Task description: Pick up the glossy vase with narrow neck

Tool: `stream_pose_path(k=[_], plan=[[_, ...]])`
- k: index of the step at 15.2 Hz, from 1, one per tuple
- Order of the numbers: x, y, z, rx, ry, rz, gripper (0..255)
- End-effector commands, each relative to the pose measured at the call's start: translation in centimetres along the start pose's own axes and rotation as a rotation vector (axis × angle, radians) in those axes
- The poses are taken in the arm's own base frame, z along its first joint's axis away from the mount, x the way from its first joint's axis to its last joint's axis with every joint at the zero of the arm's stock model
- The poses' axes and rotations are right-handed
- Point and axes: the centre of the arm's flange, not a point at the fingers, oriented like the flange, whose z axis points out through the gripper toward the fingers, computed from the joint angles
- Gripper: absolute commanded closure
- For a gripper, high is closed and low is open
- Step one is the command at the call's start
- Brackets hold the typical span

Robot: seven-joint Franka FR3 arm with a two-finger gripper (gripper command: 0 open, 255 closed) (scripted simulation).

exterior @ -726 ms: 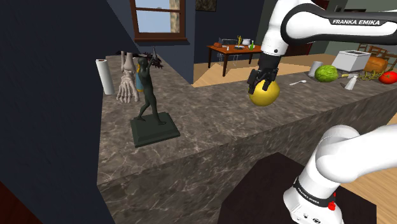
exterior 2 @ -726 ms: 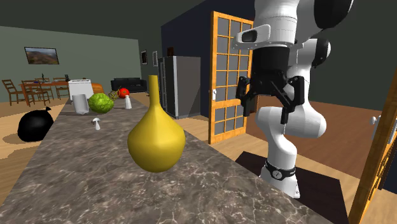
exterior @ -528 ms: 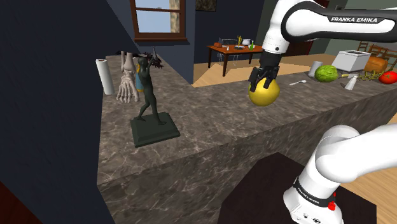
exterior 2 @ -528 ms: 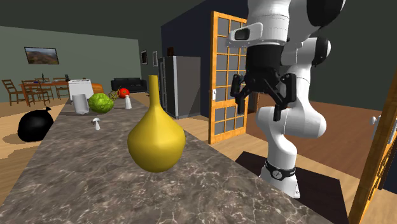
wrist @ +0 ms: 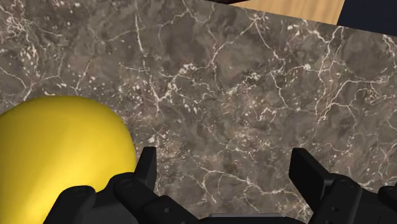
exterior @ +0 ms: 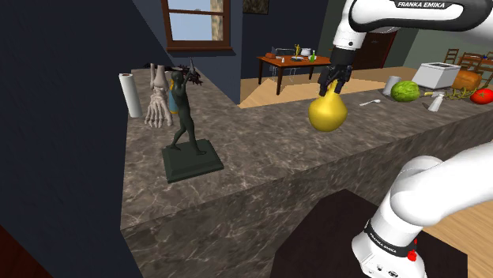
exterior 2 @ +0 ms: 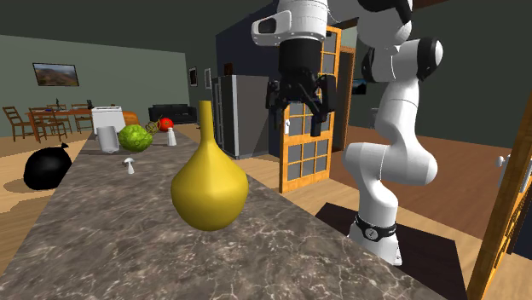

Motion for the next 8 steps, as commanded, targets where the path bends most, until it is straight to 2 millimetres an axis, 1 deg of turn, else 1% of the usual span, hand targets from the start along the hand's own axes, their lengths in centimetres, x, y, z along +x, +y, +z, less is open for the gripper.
stream_pose_path(k=[1,8], plan=[[1.5,2.1,-1.0,-0.004,-0.004,0.0,0],[5.8,9.5,-4.3,-0.015,-0.017,0.004,0]])
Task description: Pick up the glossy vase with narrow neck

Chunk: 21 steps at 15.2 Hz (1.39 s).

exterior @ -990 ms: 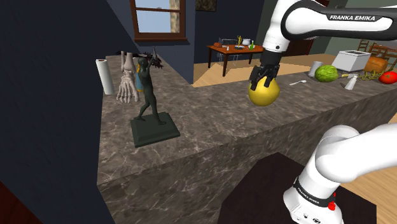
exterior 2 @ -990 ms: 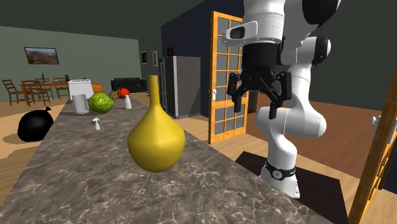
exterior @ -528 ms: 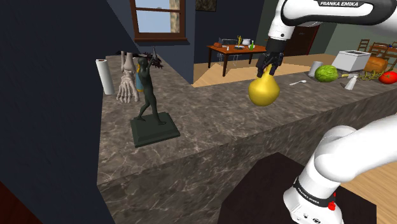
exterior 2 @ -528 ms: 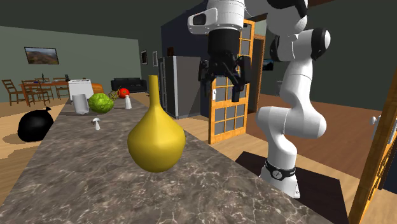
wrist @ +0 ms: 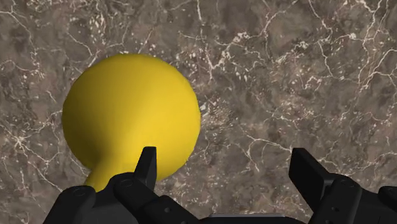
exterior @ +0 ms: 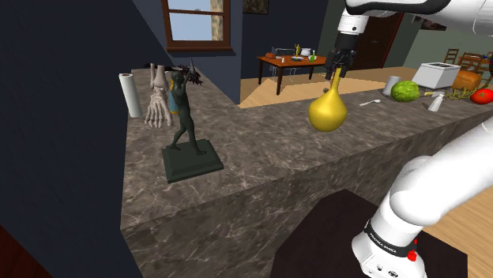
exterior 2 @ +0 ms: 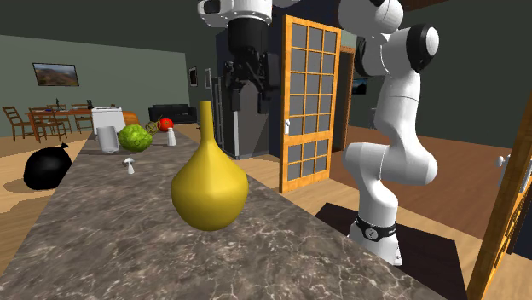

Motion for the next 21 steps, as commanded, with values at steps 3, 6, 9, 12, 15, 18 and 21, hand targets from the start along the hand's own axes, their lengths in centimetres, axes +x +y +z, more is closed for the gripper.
stream_pose_path(k=[3,6,9,12,15,18,21], plan=[[2.2,4.4,-1.9,-0.007,-0.008,0.001,0],[4.0,7.6,-3.3,-0.012,-0.013,0.002,0],[4.9,9.1,-3.5,-0.014,-0.016,0.003,0],[4.8,9.1,-1.9,-0.014,-0.016,0.003,0],[4.7,9.1,0.0,-0.014,-0.016,0.003,0],[4.7,9.1,0.0,-0.014,-0.016,0.003,255],[4.6,9.1,0.0,-0.014,-0.016,0.003,255]])
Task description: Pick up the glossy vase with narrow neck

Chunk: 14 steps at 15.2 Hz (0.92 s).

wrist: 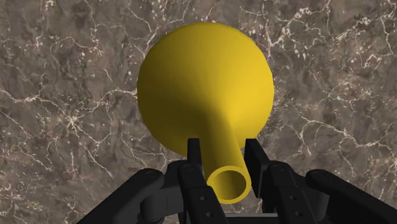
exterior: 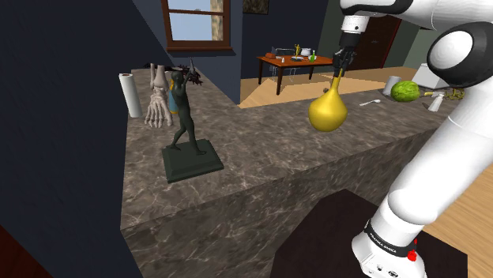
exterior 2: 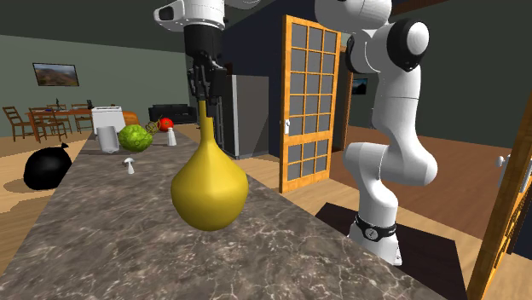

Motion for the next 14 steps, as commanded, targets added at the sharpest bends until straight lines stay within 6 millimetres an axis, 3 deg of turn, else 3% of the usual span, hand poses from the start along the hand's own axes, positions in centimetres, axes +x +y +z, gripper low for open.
stream_pose_path(k=[1,6,14], plan=[[0.0,0.0,0.0,0.0,-0.001,0.0,255],[0.1,0.0,0.0,0.0,-0.001,0.0,255],[0.2,0.0,-4.2,0.0,-0.001,0.0,255]])
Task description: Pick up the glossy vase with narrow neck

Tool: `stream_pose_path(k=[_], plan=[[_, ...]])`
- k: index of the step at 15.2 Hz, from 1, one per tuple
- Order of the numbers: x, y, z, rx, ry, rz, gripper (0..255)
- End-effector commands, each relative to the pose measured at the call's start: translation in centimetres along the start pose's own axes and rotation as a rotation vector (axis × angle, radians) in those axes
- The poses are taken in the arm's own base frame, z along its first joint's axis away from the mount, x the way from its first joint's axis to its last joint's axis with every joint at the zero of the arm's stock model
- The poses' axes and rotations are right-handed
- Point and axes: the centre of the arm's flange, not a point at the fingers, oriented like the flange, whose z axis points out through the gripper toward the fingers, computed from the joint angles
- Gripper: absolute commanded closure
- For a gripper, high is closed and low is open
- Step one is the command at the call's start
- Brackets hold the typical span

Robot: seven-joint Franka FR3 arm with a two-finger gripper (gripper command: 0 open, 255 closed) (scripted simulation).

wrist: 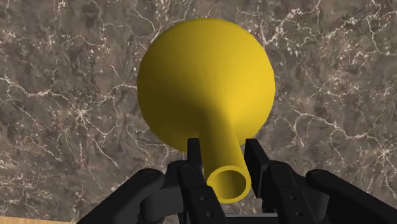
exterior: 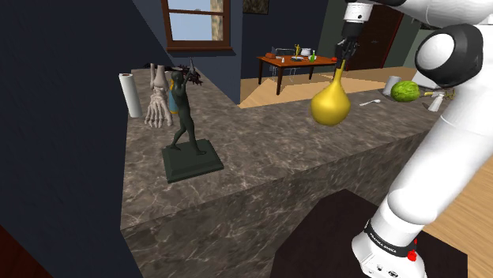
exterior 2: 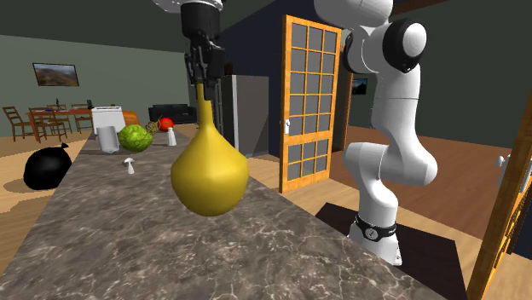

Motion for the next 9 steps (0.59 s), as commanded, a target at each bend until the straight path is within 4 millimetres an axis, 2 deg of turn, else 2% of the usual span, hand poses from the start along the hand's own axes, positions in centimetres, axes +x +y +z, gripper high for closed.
stream_pose_path(k=[1,7,9], plan=[[-0.1,-0.2,-1.1,0.0,0.001,0.0,255],[0.0,-0.2,-4.3,0.0,0.001,0.0,255],[0.0,-0.2,-4.4,0.0,0.001,0.0,255]])
